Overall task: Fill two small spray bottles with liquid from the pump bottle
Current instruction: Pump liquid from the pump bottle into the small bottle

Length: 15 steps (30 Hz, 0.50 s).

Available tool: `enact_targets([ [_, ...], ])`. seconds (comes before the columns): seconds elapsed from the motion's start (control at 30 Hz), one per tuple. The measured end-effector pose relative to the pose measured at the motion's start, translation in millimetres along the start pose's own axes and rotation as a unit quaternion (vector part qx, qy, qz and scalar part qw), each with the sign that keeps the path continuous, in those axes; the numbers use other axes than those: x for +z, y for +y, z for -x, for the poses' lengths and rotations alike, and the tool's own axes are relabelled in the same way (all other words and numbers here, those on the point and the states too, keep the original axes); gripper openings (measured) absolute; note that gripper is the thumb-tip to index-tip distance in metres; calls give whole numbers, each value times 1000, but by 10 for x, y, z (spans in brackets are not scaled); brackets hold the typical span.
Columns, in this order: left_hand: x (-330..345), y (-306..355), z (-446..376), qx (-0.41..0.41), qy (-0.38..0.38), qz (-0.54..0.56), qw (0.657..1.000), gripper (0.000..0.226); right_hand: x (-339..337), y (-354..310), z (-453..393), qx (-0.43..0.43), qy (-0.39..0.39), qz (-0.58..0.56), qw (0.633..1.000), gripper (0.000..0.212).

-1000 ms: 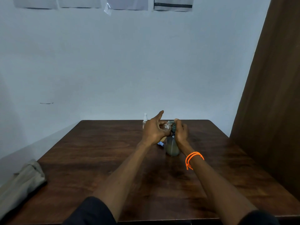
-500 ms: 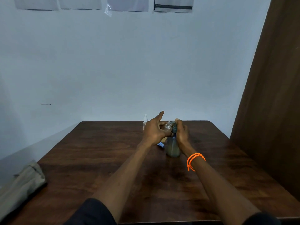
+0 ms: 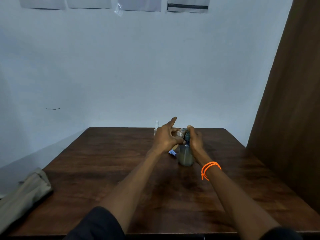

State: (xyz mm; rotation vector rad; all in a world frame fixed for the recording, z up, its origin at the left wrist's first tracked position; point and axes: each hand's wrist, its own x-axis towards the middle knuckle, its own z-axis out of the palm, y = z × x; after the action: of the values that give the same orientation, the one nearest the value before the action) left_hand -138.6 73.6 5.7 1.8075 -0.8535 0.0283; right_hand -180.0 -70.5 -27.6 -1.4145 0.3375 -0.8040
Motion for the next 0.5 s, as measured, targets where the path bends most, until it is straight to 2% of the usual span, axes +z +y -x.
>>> enact_targets([
  [0.1, 22, -6, 26, 1, 1, 3, 1000, 114, 19, 23, 30, -18, -3, 7, 1000, 55],
  [0.2, 53, -38, 27, 6, 2, 2, 1000, 115, 3, -79, 65, -9, -14, -6, 1000, 49],
  [0.33, -3, 32, 30, -3, 1, 1, 1000, 116, -48, -129, 34, 20, -28, -18, 999, 22],
  [0.5, -21, 44, 40, -2, 1, 2, 1000, 114, 14, -41, 49, 4, 0, -35, 999, 26],
])
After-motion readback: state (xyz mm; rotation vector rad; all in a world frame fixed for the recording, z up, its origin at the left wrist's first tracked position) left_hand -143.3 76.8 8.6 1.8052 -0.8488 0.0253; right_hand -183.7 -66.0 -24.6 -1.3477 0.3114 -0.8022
